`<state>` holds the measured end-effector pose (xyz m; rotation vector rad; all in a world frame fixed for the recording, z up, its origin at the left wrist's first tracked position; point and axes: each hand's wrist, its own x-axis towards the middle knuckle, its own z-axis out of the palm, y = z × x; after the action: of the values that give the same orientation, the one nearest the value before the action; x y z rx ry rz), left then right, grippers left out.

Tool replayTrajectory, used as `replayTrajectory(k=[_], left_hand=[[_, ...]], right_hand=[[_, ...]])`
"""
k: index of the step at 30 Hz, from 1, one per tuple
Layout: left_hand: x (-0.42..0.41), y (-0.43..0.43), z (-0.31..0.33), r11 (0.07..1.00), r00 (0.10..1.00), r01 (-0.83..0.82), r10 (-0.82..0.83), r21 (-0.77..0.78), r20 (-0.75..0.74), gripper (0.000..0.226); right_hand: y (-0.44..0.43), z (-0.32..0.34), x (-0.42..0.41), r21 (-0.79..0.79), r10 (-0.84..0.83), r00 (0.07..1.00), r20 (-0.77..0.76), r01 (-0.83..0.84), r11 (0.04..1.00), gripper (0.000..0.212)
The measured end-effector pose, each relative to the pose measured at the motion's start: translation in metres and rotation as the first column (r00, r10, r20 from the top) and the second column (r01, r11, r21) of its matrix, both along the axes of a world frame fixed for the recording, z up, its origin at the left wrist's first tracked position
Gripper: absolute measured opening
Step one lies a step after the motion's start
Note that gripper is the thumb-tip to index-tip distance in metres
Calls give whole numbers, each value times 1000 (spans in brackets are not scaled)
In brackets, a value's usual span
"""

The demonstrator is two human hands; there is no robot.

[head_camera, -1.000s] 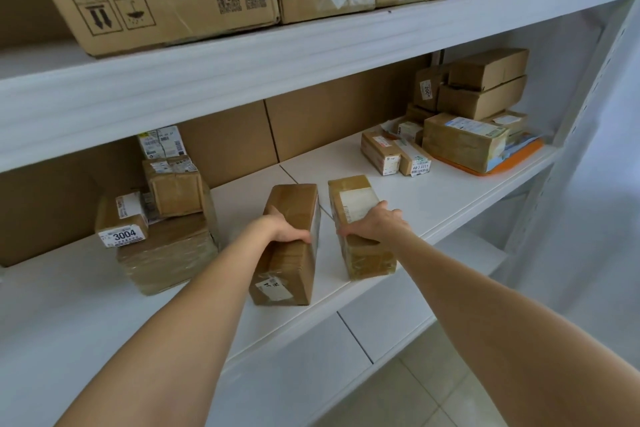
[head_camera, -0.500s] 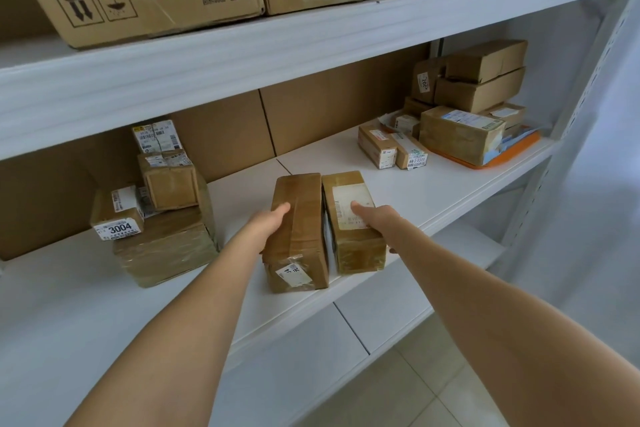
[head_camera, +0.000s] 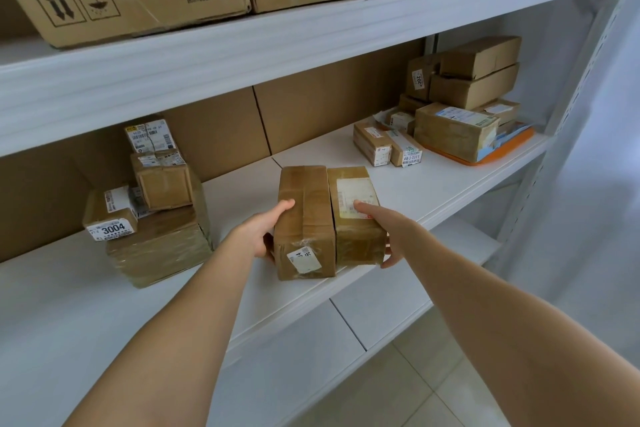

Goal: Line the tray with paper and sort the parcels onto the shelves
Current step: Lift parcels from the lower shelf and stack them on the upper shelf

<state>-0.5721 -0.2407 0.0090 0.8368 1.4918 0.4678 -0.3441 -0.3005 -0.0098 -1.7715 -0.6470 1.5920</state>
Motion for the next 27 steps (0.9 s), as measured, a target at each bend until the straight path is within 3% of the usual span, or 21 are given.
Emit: replayTrajectory(k=[8, 18, 22, 27], left_hand=[[33, -11, 31, 992, 995, 104, -104, 76, -3, 58], [102, -45, 64, 968, 987, 160, -163, 194, -4, 88], [141, -66, 78, 950, 979, 195, -202, 242, 1, 87], [187, -95, 95, 929, 967, 241, -253, 280, 5, 86]], right_hand=[[-16, 22, 29, 72, -109, 988, -110, 117, 990, 73], [-68, 43, 89, 161, -242, 941, -236, 283, 946, 71], [-93, 55, 119, 197, -318, 920, -229, 363, 911, 82], [-129, 69, 158, 234, -406, 875, -265, 467, 853, 77]])
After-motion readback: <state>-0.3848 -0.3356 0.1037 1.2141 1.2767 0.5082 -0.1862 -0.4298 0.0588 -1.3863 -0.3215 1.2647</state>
